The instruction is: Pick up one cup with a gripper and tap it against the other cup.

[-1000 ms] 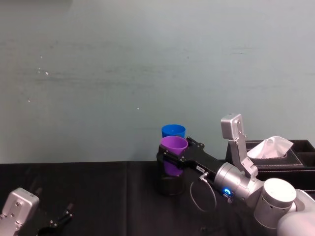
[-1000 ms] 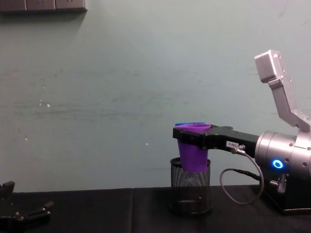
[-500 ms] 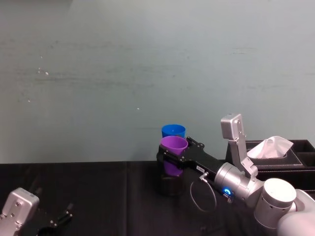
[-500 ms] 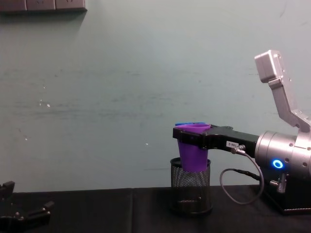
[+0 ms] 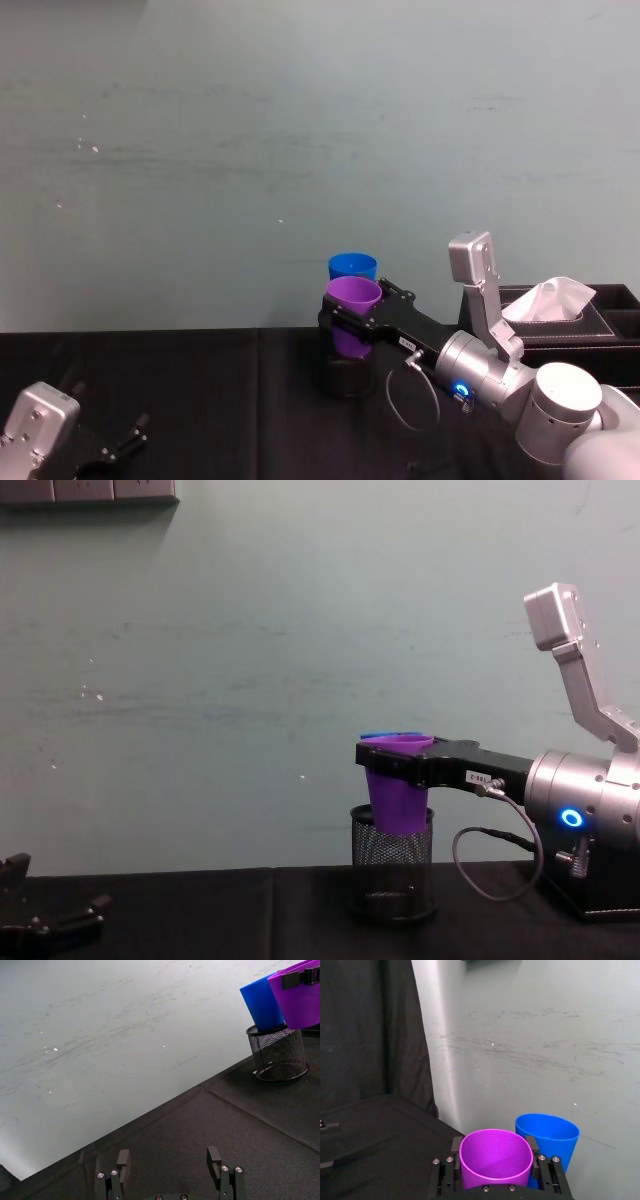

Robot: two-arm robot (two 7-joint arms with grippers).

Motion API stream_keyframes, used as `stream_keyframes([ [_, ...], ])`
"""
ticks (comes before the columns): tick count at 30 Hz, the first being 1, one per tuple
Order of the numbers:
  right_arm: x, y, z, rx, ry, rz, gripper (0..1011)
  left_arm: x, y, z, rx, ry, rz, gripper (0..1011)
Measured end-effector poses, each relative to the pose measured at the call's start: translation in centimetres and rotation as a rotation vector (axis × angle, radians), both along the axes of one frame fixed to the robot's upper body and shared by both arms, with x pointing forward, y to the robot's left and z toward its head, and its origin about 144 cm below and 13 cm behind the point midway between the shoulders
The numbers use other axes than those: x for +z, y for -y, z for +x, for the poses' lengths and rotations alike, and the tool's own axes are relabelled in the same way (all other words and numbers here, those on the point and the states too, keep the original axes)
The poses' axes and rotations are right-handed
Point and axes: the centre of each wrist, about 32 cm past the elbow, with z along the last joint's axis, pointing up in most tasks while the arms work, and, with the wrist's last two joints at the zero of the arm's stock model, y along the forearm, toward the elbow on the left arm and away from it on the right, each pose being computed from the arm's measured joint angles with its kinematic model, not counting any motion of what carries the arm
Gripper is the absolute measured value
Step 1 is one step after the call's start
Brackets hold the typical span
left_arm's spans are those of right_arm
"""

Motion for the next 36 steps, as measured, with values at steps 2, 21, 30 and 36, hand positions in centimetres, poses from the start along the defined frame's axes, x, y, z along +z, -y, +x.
stream_keyframes([
  [2, 0.0, 0.0, 0.0, 0.0, 0.0, 0.0, 754, 0.0, 0.0, 0.0, 0.0, 0.0, 0.0, 1000],
  [21, 0.0, 0.0, 0.0, 0.0, 0.0, 0.0, 755, 0.0, 0.0, 0.0, 0.0, 0.0, 0.0, 1000],
  [30, 0.0, 0.0, 0.0, 0.0, 0.0, 0.0, 755, 0.0, 0.0, 0.0, 0.0, 0.0, 0.0, 1000],
  [36, 0.0, 0.0, 0.0, 0.0, 0.0, 0.0, 755, 0.0, 0.0, 0.0, 0.0, 0.0, 0.0, 1000],
])
